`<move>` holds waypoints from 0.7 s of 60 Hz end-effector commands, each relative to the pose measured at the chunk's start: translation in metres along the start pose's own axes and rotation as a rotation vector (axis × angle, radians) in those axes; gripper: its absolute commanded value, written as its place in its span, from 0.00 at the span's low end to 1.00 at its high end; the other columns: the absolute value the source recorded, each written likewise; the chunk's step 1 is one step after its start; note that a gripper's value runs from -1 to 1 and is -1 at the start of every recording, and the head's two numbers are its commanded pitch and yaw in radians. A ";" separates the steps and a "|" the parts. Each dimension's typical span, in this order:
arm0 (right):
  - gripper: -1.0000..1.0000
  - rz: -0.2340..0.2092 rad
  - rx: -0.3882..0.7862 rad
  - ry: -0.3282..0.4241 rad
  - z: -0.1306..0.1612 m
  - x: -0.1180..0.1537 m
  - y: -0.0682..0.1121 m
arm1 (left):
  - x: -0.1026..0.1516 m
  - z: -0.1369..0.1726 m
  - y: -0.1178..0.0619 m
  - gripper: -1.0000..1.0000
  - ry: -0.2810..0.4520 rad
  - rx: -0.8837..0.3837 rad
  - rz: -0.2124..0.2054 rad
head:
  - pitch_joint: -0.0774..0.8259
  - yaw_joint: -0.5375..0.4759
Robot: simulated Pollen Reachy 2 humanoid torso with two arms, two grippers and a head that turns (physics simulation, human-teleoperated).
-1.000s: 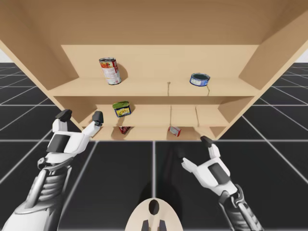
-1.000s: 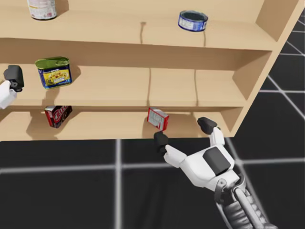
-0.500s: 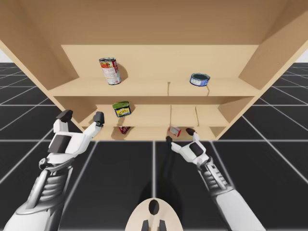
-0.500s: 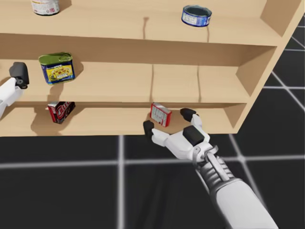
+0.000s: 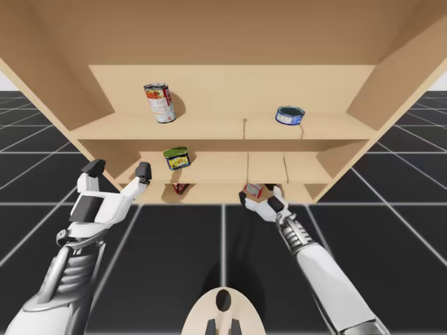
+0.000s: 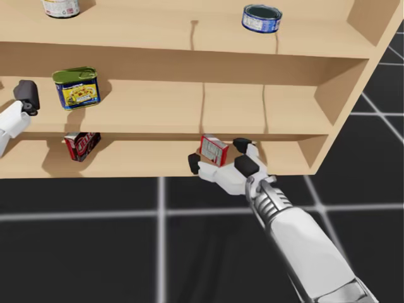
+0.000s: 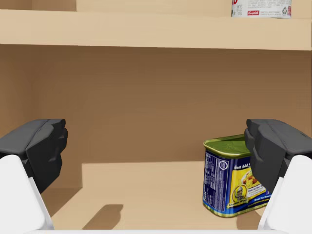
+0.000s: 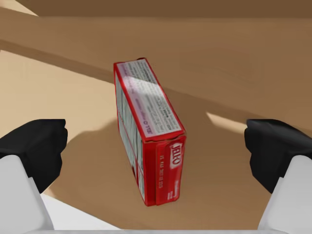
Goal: Look through the shelves, find the gelatin box, and take it.
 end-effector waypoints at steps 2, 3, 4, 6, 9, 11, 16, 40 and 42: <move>0.00 -0.012 0.023 0.010 -0.017 -0.008 0.007 | 0.000 0.000 0.000 0.00 -0.001 0.001 -0.001 | 0.76 0.40; 0.00 -0.009 0.025 0.008 -0.018 -0.009 0.007 | 0.000 0.000 0.000 0.00 -0.001 0.001 -0.001 | 0.76 0.40; 0.00 -0.004 0.026 0.005 -0.019 -0.009 0.007 | 0.000 0.000 0.000 0.00 -0.002 0.001 -0.001 | 0.76 0.40; 0.00 -0.010 0.028 0.004 -0.020 -0.009 0.007 | 0.000 0.000 0.000 0.00 -0.002 0.001 -0.001 | 0.76 0.40; 0.00 -0.023 0.035 0.002 -0.023 -0.010 0.007 | 0.000 0.000 0.000 0.00 -0.001 0.002 -0.002 | 0.76 0.40; 0.00 -0.024 0.036 0.004 -0.023 -0.011 0.007 | 0.000 0.000 0.000 0.00 0.000 0.002 -0.003 | 0.76 0.40; 0.00 -0.069 0.102 0.041 -0.023 -0.013 0.008 | -0.001 0.000 0.000 0.00 0.006 0.001 -0.006 | 0.76 0.40; 1.00 -0.148 0.113 0.077 -0.019 -0.017 0.005 | -0.001 0.000 -0.001 0.00 0.007 0.001 -0.007 | 0.76 0.39; 1.00 -0.149 0.112 0.069 -0.018 -0.016 0.004 | -0.001 0.000 0.000 0.00 0.006 0.002 -0.006 | 0.76 0.39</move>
